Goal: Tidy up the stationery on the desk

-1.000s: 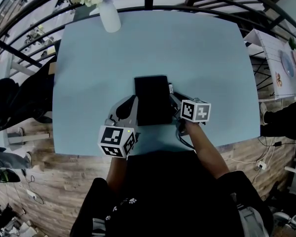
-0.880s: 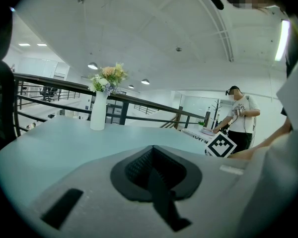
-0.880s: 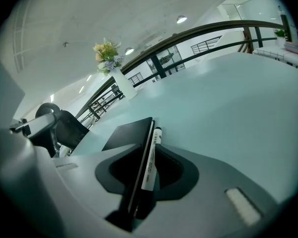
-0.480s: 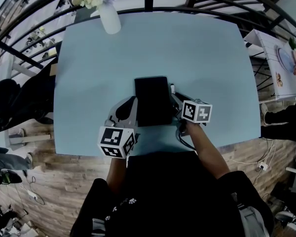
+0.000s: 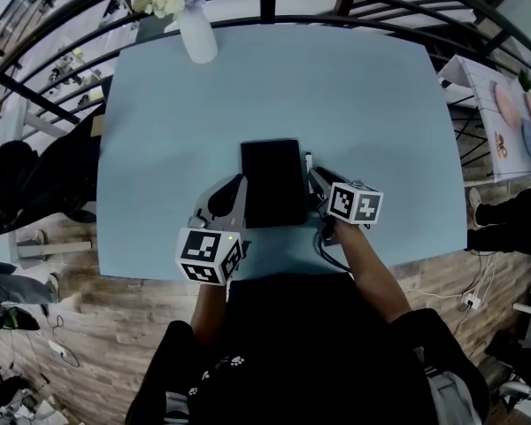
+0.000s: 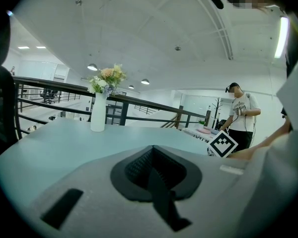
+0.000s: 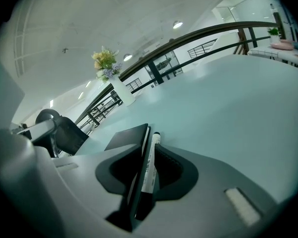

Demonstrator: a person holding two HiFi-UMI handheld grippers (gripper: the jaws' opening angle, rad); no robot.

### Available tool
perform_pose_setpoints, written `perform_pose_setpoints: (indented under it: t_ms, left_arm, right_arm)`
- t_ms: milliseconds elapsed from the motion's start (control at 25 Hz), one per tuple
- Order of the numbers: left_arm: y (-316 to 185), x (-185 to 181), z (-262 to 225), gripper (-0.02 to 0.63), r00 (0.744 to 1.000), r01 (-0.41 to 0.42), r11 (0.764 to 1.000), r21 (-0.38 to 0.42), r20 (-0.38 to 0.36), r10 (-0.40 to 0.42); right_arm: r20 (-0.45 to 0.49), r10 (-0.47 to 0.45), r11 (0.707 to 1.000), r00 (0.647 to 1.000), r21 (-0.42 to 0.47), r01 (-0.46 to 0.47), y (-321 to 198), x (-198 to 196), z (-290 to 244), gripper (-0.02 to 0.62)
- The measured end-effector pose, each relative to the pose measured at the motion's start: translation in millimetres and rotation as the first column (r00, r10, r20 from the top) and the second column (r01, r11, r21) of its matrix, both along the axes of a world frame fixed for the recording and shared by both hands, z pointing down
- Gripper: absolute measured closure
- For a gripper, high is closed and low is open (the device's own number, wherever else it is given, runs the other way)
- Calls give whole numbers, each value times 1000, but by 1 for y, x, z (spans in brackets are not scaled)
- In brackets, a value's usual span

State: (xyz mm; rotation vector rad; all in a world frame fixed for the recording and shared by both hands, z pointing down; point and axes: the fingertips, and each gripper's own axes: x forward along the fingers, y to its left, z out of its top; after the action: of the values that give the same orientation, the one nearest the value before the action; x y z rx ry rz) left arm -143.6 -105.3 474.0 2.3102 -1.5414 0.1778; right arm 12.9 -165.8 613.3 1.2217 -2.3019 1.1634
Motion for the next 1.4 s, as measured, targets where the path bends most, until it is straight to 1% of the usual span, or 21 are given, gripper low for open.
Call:
perform_pose_setpoints:
  t_ms: [120,320,440,560,880,1160,1400]
  left_arm:
    - [0,-1,0,614,1000,3,1000,-4,-2,-3]
    - [1,4,-6,614,1000,3,1000,11,10,-3]
    - [1,7,-8,614,1000,3,1000,17,23,-4]
    - [0,11,-12,614,999,-3,1000,26,36,2]
    - [3,26,-19,614,998,-13,999,38,62,11]
    - [4,41,-29,614,997,-17,998,56,72,13]
    - [10,54,-33,614,997,-7,998,61,79,2]
  right_arm:
    - [9,19,999,1000,35,-19,-4,5,-10,524]
    - [38,56,992,998,109,-60,-9,18,-31,583]
    - [53,50,985,997,164,-58,-10,23,-46,583]
    - [49,25,973,998,228,-36,-10,24,-63,583]
    - [15,-25,926,1000,376,17,-8,32,-104,583]
    - [21,-41,893,999,448,27,-7,43,-136,583]
    - [5,-56,866,998,498,47,-3,57,-153,583]
